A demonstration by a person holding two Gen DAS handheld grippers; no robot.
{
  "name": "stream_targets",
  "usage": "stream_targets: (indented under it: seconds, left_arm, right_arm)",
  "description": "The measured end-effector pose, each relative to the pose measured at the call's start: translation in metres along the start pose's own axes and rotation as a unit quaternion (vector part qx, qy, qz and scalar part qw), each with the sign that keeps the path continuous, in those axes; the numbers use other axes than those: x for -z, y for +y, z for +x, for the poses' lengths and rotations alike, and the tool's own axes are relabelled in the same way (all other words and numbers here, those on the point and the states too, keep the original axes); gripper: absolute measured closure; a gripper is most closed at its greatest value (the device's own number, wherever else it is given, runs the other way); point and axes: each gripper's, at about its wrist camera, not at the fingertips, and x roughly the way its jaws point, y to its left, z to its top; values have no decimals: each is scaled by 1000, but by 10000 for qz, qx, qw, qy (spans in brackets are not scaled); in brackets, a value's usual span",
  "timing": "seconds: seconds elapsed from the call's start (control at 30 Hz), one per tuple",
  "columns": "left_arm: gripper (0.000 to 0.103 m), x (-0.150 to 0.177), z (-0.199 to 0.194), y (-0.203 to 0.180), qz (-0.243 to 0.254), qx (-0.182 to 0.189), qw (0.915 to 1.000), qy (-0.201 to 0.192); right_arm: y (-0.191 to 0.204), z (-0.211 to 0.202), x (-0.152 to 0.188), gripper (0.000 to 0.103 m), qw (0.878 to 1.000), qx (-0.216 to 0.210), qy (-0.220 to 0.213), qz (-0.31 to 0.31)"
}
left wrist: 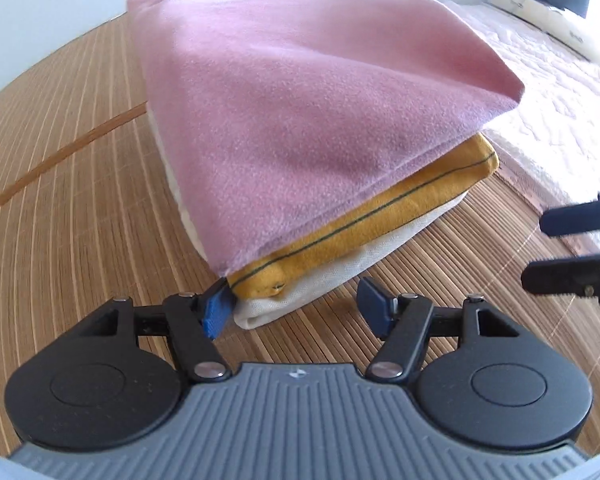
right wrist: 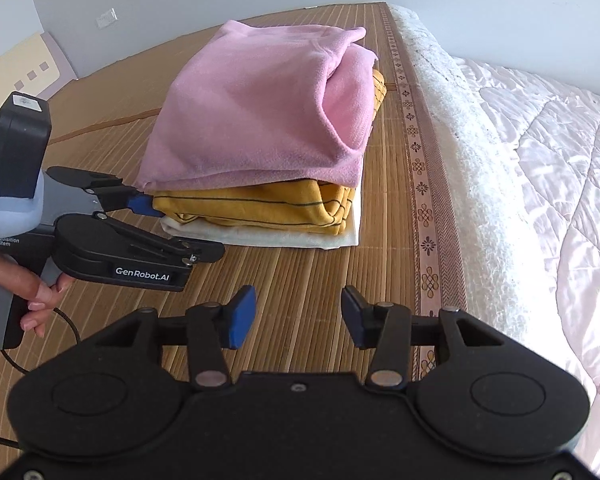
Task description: Fold clothes
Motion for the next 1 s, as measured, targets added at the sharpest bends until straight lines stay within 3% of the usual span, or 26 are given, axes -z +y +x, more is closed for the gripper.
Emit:
stream_targets:
  seconds: [0.43, 0.57, 0.7, 0.8, 0.87, 1.0]
  left_arm:
    - [32, 8, -21, -1, -731, -1, 9973, -52]
    - [32, 8, -57, -1, -917, -60, 9953, -310]
    - [32, -10, -87, 12, -1237, -113, 9885, -858]
    - [32, -36, -93, 20, -1385, -171, 9844, -1073]
    - [32, -54, -85, 24, -1509, -284, 9822, -1080]
    - [32, -74, -59, 28, -1500, -427, 9833, -939]
  right_arm:
    - [17, -8, -2, 52, 9997, 37, -98, -225]
    - [24, -20, -6, 51, 9984, 142, -305, -451]
    - [18, -46, -28, 53, 9941, 116, -964, -482]
    - [0, -51, -62, 60, 9900, -141, -1390, -175]
    - [-10, -39, -89, 77, 9884, -471, -1441, -37]
    - [-27, 3, -133, 83, 9793, -1312, -1434, 558]
